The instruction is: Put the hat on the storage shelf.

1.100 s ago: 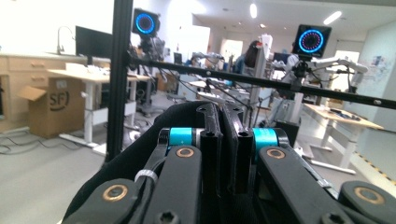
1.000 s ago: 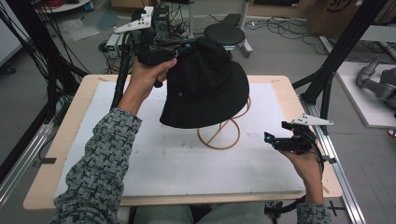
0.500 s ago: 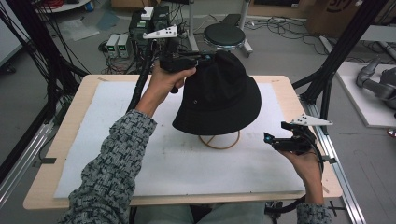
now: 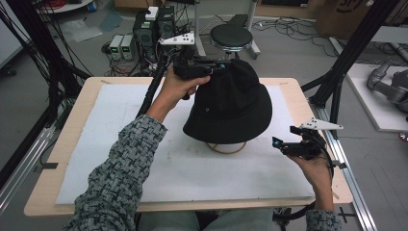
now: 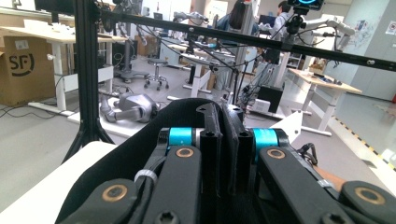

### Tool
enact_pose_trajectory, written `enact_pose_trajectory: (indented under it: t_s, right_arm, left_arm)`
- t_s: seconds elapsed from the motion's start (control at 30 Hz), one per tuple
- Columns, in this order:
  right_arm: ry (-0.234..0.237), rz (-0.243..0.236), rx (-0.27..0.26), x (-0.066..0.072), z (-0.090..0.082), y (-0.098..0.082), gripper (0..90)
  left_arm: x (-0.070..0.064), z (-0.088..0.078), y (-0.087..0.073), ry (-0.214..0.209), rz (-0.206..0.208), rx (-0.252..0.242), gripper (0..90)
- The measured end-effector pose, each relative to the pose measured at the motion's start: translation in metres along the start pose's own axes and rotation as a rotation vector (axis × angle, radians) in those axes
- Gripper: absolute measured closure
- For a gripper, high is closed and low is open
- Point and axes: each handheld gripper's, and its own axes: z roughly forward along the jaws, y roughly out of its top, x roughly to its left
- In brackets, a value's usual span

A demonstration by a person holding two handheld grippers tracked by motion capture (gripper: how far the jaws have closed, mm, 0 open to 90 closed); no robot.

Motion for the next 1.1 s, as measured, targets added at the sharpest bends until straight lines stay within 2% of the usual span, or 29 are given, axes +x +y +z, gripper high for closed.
enact_pose_trajectory:
  t_s: [0.47,0.57,0.67,0.77,1.0,1.1]
  right_arm:
    - [0.005,0.005,0.004,0.000,0.001,0.000,10.5]
    - [0.003,0.003,0.001,-0.001,0.001,-0.001,10.5]
    - [0.006,0.004,0.008,-0.002,0.001,-0.002,10.5]
    - [0.003,0.009,0.013,-0.003,0.001,-0.003,10.5]
    - [-0.004,0.010,0.002,-0.004,-0.002,-0.002,10.5]
    - [-0.005,0.011,0.000,-0.005,-0.002,-0.002,10.5]
  left_arm:
    - [-0.004,0.007,-0.006,0.017,0.038,0.063,83.6]
    - [-0.004,0.007,-0.009,0.019,0.035,0.066,83.3]
    - [-0.003,0.007,-0.014,0.036,0.051,0.093,82.2]
    - [-0.003,0.006,-0.018,0.038,0.051,0.088,81.6]
    - [-0.003,0.006,-0.024,0.037,0.055,0.105,73.8]
    - [-0.005,0.010,-0.026,0.046,0.085,0.131,70.5]
